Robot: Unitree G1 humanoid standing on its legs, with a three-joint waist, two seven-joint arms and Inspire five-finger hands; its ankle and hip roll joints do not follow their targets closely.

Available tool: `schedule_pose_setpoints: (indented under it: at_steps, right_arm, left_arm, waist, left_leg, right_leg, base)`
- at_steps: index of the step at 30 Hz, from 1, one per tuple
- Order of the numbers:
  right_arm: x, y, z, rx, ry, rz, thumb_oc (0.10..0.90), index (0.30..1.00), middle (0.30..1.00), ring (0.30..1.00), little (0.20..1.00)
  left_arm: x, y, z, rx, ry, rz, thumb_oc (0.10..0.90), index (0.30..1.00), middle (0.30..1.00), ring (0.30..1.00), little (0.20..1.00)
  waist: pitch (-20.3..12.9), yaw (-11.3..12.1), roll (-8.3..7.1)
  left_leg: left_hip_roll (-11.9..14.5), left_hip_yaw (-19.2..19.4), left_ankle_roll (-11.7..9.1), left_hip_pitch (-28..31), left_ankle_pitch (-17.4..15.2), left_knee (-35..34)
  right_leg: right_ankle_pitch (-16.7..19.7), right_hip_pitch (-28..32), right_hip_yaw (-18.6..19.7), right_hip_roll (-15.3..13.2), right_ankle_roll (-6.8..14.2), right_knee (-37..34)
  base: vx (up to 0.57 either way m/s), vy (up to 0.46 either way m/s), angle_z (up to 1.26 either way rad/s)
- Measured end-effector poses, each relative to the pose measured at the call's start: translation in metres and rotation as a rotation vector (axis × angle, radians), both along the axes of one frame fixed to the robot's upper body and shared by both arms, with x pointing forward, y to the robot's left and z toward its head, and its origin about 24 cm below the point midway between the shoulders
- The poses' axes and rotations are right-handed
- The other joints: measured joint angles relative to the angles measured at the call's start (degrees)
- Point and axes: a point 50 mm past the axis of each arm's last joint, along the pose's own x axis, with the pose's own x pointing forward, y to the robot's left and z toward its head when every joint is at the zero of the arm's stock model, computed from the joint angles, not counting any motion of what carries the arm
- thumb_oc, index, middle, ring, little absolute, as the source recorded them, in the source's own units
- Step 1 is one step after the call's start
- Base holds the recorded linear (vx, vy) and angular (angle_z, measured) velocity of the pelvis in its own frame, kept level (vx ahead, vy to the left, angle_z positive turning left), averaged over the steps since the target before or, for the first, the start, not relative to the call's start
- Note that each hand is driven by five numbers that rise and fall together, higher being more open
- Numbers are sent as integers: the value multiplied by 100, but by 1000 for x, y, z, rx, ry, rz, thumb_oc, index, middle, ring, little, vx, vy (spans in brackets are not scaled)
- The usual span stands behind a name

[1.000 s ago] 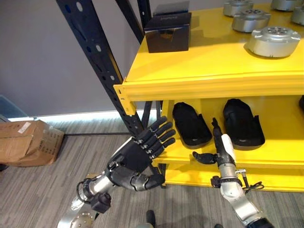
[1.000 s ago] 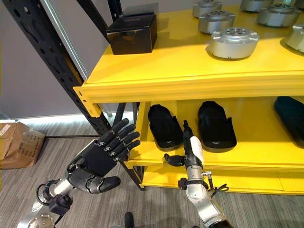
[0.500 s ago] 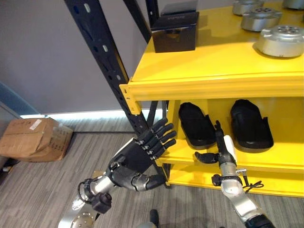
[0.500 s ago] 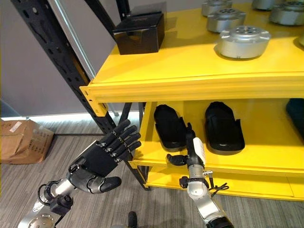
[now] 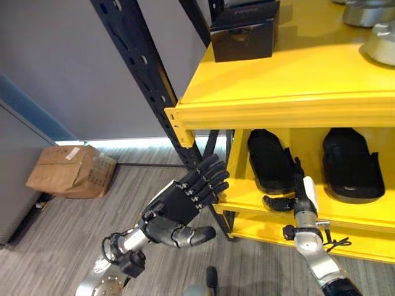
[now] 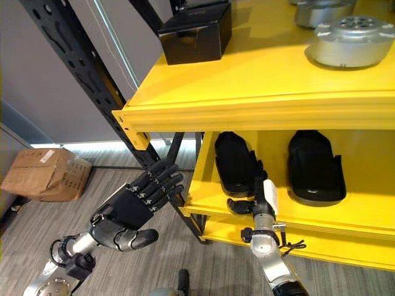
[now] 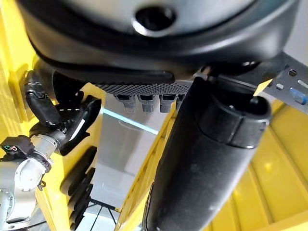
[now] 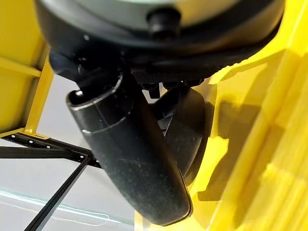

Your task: Move parts from the plastic box to the shelf.

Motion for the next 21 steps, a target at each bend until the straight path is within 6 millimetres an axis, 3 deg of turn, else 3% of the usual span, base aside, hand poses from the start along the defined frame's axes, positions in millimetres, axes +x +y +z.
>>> schedule_pose_setpoints:
  at_steps: [11, 21]
  right_arm:
    - [6, -7, 10, -8, -48, -27, 900, 1000, 1000, 1000, 1000]
    - [5, 22, 2, 132, -41, 6, 900, 1000, 1000, 1000, 1000]
  left_arm:
    - [-2, -3, -3, -32, 11, 6, 900, 1000, 1000, 1000, 1000]
    - [1, -6, -1, -42, -3, -9, 900, 1000, 1000, 1000, 1000]
  waist:
    - [180, 34, 142]
    - [353, -4, -105]
  left_leg:
    - [-91, -185, -7, 1, 8, 5]
    - [-18, -156, 20, -131, -20, 160]
  right_leg:
    - [-397, -115, -122, -137, 29, 591]
    - [-552, -419, 8, -134, -25, 996]
  base:
    - [15, 10, 10]
    - [-34, -4, -3]
